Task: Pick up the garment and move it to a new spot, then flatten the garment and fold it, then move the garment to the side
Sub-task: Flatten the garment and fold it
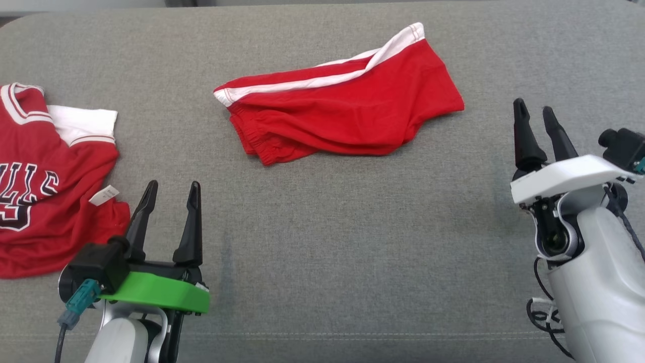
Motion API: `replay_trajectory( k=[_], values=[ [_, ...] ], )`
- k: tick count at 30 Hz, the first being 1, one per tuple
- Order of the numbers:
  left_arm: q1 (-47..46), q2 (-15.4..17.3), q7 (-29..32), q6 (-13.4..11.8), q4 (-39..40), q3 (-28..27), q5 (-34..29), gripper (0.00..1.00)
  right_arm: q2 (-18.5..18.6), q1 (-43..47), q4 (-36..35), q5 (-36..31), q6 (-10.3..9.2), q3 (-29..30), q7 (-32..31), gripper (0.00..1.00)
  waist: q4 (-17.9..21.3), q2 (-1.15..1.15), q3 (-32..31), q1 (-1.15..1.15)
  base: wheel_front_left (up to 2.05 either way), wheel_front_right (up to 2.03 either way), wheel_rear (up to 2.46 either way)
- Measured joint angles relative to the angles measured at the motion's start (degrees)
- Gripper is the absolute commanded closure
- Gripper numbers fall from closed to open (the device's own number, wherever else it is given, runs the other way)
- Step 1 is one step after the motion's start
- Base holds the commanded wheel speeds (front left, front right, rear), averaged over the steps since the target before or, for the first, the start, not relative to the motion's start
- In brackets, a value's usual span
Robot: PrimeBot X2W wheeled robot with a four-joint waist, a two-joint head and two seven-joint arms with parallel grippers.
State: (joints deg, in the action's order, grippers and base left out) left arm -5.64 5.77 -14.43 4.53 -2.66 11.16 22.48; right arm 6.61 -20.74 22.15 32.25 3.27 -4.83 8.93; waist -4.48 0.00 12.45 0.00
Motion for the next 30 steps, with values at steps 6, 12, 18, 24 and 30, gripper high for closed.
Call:
replay_trajectory(
  k=[6, 12, 18, 24, 30],
  values=[
    [-1.79, -0.53, 0.0, 0.56, 0.42, 0.11, 0.0, 0.0, -0.11, -6.73, 3.64, 2.47, -0.33, 1.54, -2.93, 0.0, -2.43, 0.0, 3.27, 0.0, 0.0, 0.0, 0.0],
    [-3.5, -0.85, 0.0, 1.07, 0.46, 0.01, 0.0, 0.0, 0.16, -12.64, 9.64, 4.17, -2.24, 3.04, -7.86, 0.0, -4.94, 0.0, 6.38, 0.0, 0.0, 0.0, 0.0],
    [-4.95, -1.4, 0.0, 1.27, -0.32, 0.1, 0.0, 0.0, 0.26, -17.63, 15.32, 5.89, -4.25, 4.0, -12.3, 0.0, -7.57, 0.0, 8.55, 0.0, 0.0, 0.0, 0.0],
    [-5.08, -1.65, 0.0, 1.62, -0.91, -0.2, 0.01, 0.0, 1.3, -21.78, 20.56, 6.02, -7.99, 4.78, -16.14, 0.0, -9.91, 0.0, 9.87, 0.0, 0.0, 0.0, 0.0],
    [-5.3, -1.85, 0.0, 1.76, -1.24, -0.44, 0.01, 0.0, 1.98, -25.02, 23.66, 6.17, -8.94, 5.7, -19.26, 0.0, -10.71, 0.0, 10.66, 0.0, 0.0, 0.0, 0.0]
  ],
)
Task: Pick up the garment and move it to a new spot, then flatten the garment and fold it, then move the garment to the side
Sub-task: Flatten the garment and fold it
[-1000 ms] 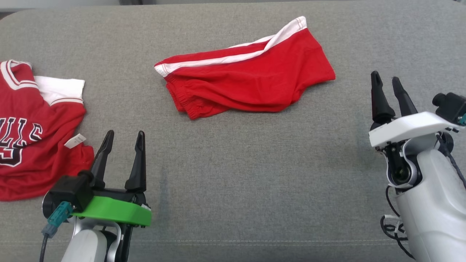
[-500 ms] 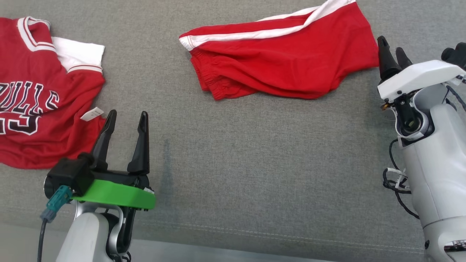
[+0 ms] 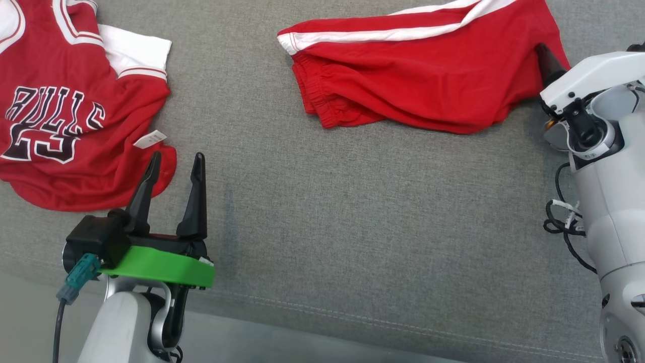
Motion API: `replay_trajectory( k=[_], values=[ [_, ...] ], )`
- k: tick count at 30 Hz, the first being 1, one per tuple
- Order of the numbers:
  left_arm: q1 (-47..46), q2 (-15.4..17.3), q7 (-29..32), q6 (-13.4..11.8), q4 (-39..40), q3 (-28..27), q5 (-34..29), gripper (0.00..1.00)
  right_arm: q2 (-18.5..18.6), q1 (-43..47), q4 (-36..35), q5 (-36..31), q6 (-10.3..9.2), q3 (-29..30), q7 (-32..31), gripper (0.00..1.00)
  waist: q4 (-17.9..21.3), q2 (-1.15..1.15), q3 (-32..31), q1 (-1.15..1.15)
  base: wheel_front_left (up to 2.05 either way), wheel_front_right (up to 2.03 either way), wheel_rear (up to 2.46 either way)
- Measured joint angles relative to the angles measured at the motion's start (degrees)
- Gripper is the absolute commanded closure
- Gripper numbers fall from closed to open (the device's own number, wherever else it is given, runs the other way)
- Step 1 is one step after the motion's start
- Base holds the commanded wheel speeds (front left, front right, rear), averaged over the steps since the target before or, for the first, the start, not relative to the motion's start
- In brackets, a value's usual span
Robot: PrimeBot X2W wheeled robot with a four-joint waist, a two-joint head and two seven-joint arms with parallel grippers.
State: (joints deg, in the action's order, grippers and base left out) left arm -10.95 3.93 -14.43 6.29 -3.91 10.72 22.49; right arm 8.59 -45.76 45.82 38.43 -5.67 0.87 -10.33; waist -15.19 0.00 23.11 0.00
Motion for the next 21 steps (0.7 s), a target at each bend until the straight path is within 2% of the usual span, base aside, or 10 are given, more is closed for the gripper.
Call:
replay_trajectory(
  k=[8, 13, 14, 15, 16, 17, 21],
  values=[
    [-0.49, -0.42, 0.0, 0.22, -0.66, -0.76, 0.0, 0.0, -0.57, -3.36, 2.94, 3.15, 0.22, 0.75, -2.83, 0.0, -0.82, 0.0, 0.56, 0.0, 0.0, 0.0, 0.0],
    [-0.94, -0.74, 0.0, 0.26, -0.89, -0.91, 0.0, 0.0, -2.34, -4.65, 4.0, 4.44, 2.18, 0.1, -3.72, 0.0, -0.98, 0.0, 0.52, 0.0, 0.0, 0.0, 0.0],
    [-1.0, -0.78, 0.0, 0.27, -0.93, -0.91, 0.0, 0.0, -2.44, -4.8, 4.25, 4.48, 2.24, -0.01, -3.86, 0.06, -1.01, 0.0, 0.5, 0.0, 0.0, 0.0, 0.0],
    [-1.04, -0.82, 0.0, 0.3, -0.96, -0.9, 0.0, 0.0, -2.44, -4.94, 4.54, 4.48, 2.49, -0.11, -3.86, 0.54, -1.03, 0.0, 0.47, 0.0, 0.0, 0.0, 0.0],
    [-1.07, -0.83, 0.0, 0.34, -1.01, -0.9, 0.0, 0.0, -2.43, -5.13, 4.83, 4.48, 2.67, -0.19, -3.85, 0.67, -1.06, 0.0, 0.44, 0.0, 0.0, 0.0, 0.0],
    [-1.09, -0.86, 0.0, 0.36, -1.08, -0.91, 0.0, 0.0, -2.43, -5.37, 5.14, 4.48, 2.81, -0.26, -3.83, 1.0, -1.09, 0.0, 0.4, 0.0, 0.0, 0.0, 0.0],
    [-1.1, -0.94, 0.0, 0.6, -1.26, -0.98, 0.0, 0.0, -2.61, -5.56, 6.15, 4.43, 3.24, -0.36, -2.68, 1.0, -1.22, 0.0, 0.25, 0.0, 0.0, 0.0, 0.0]
  ],
)
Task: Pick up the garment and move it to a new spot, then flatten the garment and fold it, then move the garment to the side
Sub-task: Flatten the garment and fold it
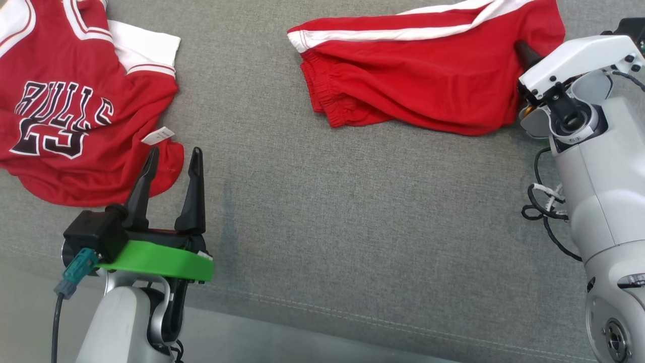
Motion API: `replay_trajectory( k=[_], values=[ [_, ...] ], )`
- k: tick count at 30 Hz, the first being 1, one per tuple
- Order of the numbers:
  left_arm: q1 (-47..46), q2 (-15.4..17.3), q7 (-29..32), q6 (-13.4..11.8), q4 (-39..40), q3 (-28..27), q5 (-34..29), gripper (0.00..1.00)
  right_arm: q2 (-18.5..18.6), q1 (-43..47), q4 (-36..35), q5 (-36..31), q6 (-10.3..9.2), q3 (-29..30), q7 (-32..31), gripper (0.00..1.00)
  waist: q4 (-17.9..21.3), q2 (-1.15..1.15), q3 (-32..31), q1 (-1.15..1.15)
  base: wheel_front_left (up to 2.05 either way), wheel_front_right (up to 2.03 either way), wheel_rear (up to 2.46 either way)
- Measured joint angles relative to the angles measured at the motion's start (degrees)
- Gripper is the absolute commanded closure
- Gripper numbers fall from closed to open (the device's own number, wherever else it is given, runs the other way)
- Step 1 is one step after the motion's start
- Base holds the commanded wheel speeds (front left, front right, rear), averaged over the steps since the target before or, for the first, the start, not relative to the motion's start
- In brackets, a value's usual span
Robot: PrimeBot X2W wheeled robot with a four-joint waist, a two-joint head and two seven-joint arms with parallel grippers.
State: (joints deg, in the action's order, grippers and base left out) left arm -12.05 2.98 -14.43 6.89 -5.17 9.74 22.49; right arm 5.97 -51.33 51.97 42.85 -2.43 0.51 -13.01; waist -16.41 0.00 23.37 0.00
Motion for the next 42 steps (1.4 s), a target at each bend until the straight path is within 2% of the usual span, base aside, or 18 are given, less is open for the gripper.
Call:
replay_trajectory(
  k=[12, 23, 28, 33, 42],
  values=[
    [-0.01, -0.15, 0.0, 0.1, -1.13, -1.07, -0.1, 0.0, 0.58, 1.27, 3.21, 0.04, 3.52, 2.11, 8.58, 1.0, 1.07, 0.0, -2.59, 0.0, 0.0, 0.0, 0.0],
    [0.46, -0.21, 0.0, 0.14, -1.91, -1.15, -1.57, 0.0, 6.13, 7.24, 6.53, -1.71, 5.11, 2.27, 13.27, 1.0, 3.47, 0.0, -6.41, 0.0, 0.0, 0.0, 0.0],
    [1.75, -0.21, 0.0, 0.15, -2.45, -0.76, -1.58, 0.0, 7.66, 7.78, 6.05, -6.66, 6.81, -2.53, 15.56, 1.0, 4.67, 0.0, -8.29, 0.0, 0.0, 0.0, 0.0],
    [1.83, -0.25, 0.0, 0.15, -3.01, 0.66, -1.58, 0.0, 7.12, 7.22, 3.97, -10.89, 7.98, -7.32, 17.69, 1.0, 5.28, 0.0, -9.85, 0.0, 0.0, 0.0, 0.0],
    [2.11, -0.33, 0.0, 0.16, -3.57, 1.68, -1.51, 0.0, 1.82, 5.41, 3.08, -16.27, 8.46, -15.39, 18.49, 1.0, 3.79, 0.0, -10.84, 0.0, 0.0, 0.0, 0.0]
  ],
)
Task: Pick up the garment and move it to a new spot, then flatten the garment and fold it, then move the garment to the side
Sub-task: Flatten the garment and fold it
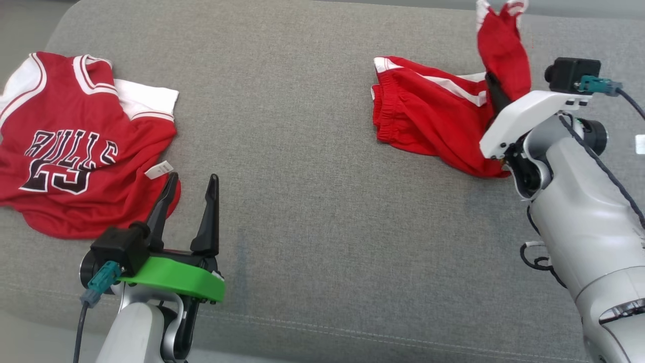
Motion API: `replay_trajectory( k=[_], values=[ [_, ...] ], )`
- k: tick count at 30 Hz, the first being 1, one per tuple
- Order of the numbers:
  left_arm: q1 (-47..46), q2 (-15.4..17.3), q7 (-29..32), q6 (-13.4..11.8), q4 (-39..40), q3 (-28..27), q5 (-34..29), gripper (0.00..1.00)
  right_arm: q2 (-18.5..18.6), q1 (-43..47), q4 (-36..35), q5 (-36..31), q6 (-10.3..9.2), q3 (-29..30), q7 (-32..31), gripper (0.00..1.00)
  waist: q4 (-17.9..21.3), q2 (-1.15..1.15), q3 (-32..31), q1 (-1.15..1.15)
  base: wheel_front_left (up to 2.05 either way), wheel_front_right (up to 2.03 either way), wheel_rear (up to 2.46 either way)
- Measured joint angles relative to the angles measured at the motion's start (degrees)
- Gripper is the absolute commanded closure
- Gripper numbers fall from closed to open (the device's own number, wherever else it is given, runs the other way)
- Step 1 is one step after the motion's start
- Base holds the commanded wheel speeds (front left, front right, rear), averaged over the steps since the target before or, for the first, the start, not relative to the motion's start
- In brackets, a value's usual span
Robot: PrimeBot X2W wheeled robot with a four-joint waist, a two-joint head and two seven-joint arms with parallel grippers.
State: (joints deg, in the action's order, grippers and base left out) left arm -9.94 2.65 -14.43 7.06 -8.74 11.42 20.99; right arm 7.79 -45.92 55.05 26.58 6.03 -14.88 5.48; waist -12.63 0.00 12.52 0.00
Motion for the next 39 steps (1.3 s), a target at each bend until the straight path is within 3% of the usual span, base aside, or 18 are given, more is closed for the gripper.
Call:
replay_trajectory(
  k=[16, 18, 19, 20, 21, 32, 39],
  values=[
    [0.01, -0.2, 0.0, 0.01, -0.2, 0.1, 0.63, 0.0, -2.91, -0.89, 5.26, -0.89, -1.08, -2.38, -2.08, 0.98, -4.31, 0.0, -0.17, 0.0, 0.0, 0.0, 0.0],
    [0.01, -0.2, 0.0, 0.01, -0.2, -0.13, 0.69, 0.0, -3.46, -1.13, 5.79, -1.07, -1.11, -2.89, -2.48, 0.73, -4.47, 0.0, -0.17, 0.0, 0.0, 0.0, 0.0],
    [0.01, -0.21, 0.0, 0.01, -0.2, -0.12, 0.7, 0.0, -3.6, -1.25, 5.97, -1.31, -1.18, -3.18, -2.56, 0.54, -4.5, 0.0, -0.16, 0.0, 0.0, 0.0, 0.0],
    [0.01, -0.22, 0.0, 0.01, -0.21, -0.12, 0.71, 0.0, -3.65, -1.41, 6.11, -1.45, -1.32, -3.45, -2.57, 0.08, -4.52, 0.0, -0.17, 0.0, 0.0, 0.0, 0.0],
    [0.01, -0.22, 0.0, 0.01, -0.21, -0.12, 0.97, 0.0, -3.67, -1.91, 6.21, -1.45, -1.52, -3.82, -2.56, 0.0, -4.53, 0.0, -0.18, 0.0, 0.0, 0.0, 0.0],
    [0.47, -0.25, 0.0, 0.01, -0.26, -0.91, 1.03, 0.0, -4.2, -2.16, 5.9, -1.75, 0.3, -9.0, -2.5, 0.0, -3.13, 0.0, -0.87, 0.0, 0.0, 0.0, 0.0],
    [0.81, -0.26, 0.0, 0.04, -0.48, -0.73, 1.02, 0.0, -4.09, 2.46, -0.03, 5.86, 1.2, -16.66, -5.24, 0.0, -1.32, 0.0, -1.5, 0.0, 0.0, 0.0, 0.0]
  ],
)
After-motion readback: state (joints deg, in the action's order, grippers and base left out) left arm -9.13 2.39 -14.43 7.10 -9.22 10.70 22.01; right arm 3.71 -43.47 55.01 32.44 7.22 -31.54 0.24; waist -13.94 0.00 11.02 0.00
